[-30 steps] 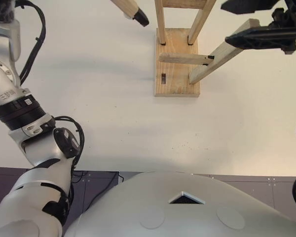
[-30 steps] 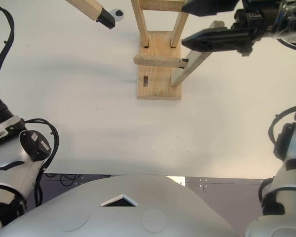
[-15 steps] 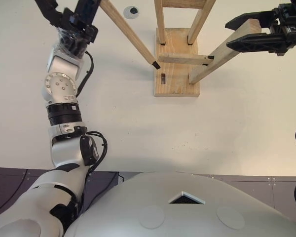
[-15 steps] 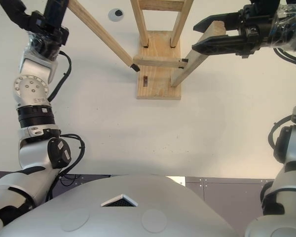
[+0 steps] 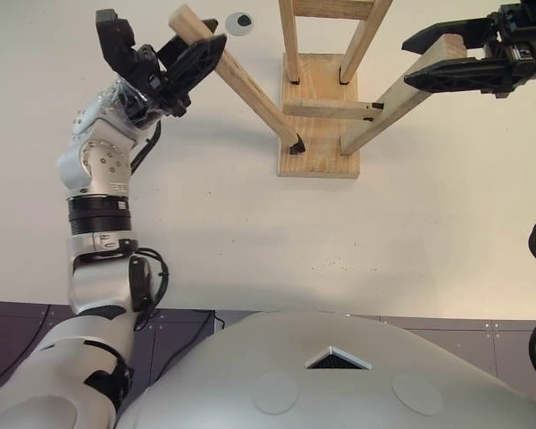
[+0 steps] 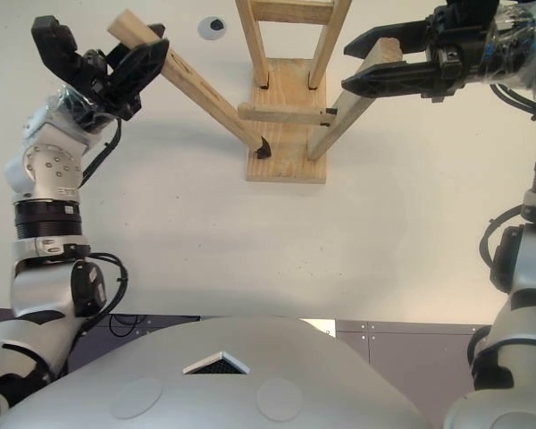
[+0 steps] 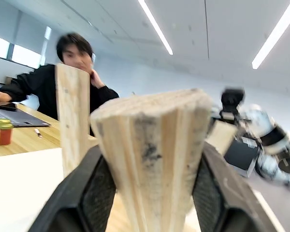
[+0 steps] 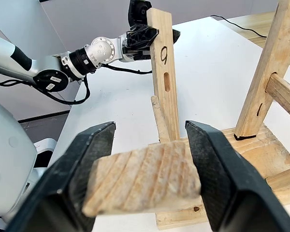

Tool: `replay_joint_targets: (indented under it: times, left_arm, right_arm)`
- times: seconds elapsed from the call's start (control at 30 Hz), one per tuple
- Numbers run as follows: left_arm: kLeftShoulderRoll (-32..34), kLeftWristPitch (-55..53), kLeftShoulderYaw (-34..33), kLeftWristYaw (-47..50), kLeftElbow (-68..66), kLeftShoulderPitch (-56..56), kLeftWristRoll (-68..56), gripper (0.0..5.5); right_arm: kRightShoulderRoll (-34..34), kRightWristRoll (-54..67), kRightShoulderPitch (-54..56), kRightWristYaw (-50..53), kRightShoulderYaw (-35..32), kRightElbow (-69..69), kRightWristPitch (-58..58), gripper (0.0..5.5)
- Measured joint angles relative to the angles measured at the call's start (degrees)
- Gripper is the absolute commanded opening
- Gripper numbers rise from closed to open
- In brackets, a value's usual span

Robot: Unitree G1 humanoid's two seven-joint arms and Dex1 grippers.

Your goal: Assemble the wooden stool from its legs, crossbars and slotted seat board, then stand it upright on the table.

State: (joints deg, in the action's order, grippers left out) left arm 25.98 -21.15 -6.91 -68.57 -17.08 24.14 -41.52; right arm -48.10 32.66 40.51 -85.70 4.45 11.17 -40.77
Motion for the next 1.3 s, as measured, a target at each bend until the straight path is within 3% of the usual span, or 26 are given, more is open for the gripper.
replay_joint_targets:
  times: [0.1, 0.2, 0.53, 1.3]
  left_arm:
    - [9.0, -5.0, 3.2, -4.0, 3.2, -0.1, 2.5, 2.02]
    - [12.4, -7.6, 4.8, -5.4, 3.7, 1.4, 4.4, 2.02]
    - [16.4, -7.3, 11.3, -9.7, 3.6, 10.6, 11.4, 2.02]
    - [19.1, -11.0, 19.6, -15.1, 9.5, 21.7, 19.0, 2.02]
  right_arm:
    - [-0.1, 0.0, -0.9, 0.1, -0.6, -0.8, 0.0, 2.44]
    - [-0.1, 0.0, -1.3, 0.1, -1.0, -1.2, 0.0, 2.44]
    - [0.1, 0.7, -3.7, 1.3, -2.4, -4.5, -0.2, 2.44]
    - [0.4, 5.1, -8.2, 6.2, -4.2, -10.2, -0.8, 2.42]
